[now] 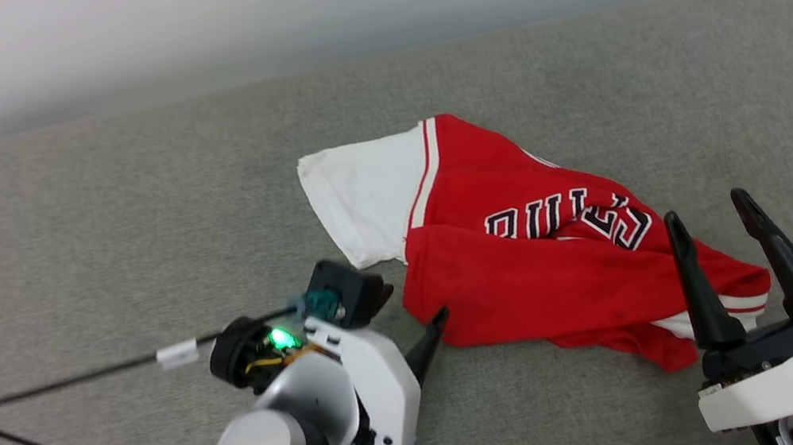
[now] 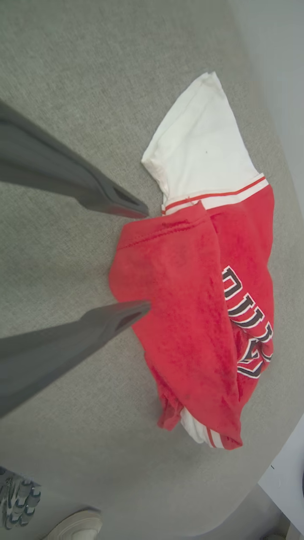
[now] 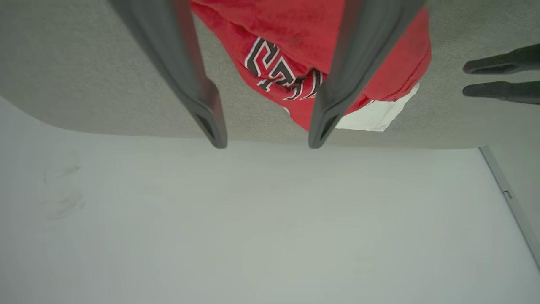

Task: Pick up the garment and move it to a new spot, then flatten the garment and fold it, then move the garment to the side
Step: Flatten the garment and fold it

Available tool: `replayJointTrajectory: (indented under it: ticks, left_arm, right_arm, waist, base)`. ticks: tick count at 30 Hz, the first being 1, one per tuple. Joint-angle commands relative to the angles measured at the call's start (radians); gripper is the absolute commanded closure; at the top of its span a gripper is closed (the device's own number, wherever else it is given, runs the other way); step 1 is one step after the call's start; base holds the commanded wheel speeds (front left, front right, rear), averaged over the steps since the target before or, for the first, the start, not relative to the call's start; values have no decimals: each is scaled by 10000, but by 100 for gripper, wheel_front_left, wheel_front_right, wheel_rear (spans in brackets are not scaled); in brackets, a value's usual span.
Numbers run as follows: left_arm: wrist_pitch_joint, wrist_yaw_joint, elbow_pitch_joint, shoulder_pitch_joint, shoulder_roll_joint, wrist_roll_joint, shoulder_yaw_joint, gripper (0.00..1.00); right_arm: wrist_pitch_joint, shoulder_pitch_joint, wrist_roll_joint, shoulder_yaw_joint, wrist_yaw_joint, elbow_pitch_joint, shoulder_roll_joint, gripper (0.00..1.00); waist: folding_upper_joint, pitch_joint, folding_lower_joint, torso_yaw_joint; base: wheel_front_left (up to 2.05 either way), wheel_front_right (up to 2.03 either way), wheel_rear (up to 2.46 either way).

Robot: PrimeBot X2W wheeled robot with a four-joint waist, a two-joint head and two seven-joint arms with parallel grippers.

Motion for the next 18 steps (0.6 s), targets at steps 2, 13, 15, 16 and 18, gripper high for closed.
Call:
replayJointTrajectory:
  ticks: [2, 13, 15, 16, 18]
  left_arm:
    - [477, -67, 263, -451, 25, -31, -64, 0]
    - [1240, -115, 1711, -1705, -191, 168, -440, 0]
    - [1247, -178, 1975, -1800, -260, 130, -542, 0]
    - [1271, -198, 2106, -1826, -294, 68, -608, 2]
    - [1053, -265, 2243, -1892, -323, 48, -683, 100]
  right_arm:
    - [-20, -212, -23, 42, -3, -13, 10, 0]
    - [-20, -575, 97, 136, -3, -117, 10, 0]
    - [-20, -612, 108, 140, -3, -130, 10, 0]
    - [-20, -630, 109, 138, -3, -130, 10, 0]
    - [-20, -682, 125, 136, -3, -126, 10, 0]
  waist:
    - [0, 457, -1, -320]
    - [0, 1356, -1, -809]
    - [0, 1467, -1, -840]
    - [0, 1503, -1, -846]
    - [0, 1553, -1, -848]
  base:
    - [0, 0, 0]
    - [0, 0, 0]
    - [0, 0, 0]
    - [0, 0, 0]
    - [0, 0, 0]
